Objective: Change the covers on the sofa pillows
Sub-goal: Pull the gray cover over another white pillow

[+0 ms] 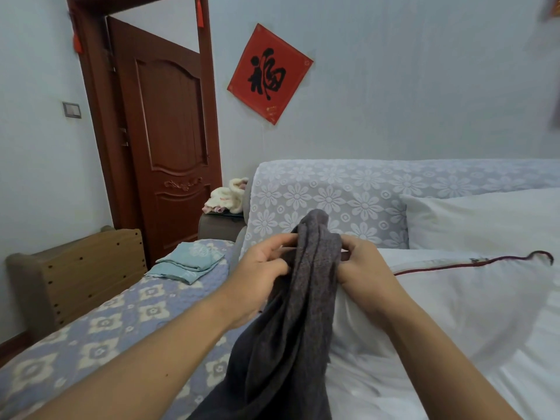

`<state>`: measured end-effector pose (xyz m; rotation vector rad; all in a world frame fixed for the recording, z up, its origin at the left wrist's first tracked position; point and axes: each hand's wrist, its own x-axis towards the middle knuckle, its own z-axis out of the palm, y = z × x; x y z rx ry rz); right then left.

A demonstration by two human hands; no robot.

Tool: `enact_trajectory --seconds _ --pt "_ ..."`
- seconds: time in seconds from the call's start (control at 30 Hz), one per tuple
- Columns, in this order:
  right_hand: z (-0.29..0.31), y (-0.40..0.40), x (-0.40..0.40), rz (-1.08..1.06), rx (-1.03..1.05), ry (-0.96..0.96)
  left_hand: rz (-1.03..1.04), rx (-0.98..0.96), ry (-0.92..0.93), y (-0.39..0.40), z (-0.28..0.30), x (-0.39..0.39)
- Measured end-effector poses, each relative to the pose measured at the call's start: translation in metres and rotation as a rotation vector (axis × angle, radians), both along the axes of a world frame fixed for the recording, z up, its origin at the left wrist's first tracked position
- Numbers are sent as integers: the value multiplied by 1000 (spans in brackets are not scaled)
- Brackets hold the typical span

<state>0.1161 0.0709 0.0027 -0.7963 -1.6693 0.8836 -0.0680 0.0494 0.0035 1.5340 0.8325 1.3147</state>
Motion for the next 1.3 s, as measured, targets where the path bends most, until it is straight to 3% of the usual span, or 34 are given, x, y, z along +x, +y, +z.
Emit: enact_trajectory --seconds 0.27,0.47,0.63,0.77,1.0,1.3 --pt "-1 -1 -7 11 -29 9 132 -28 -75 6 -10 10" --pt "-4 4 -5 -23 -58 63 -10 -188 -497 1 -18 20" --pt "-6 3 -1 83 -121 27 31 -200 -339 3 -21 22" --pt "-5 -1 -1 84 -177 -25 5 -93 -175 8 -15 23" --pt "-2 -7 4 125 -177 -159 -20 -78 -110 7 -29 19" --pt "-2 -3 5 168 -492 435 155 40 162 19 -55 32"
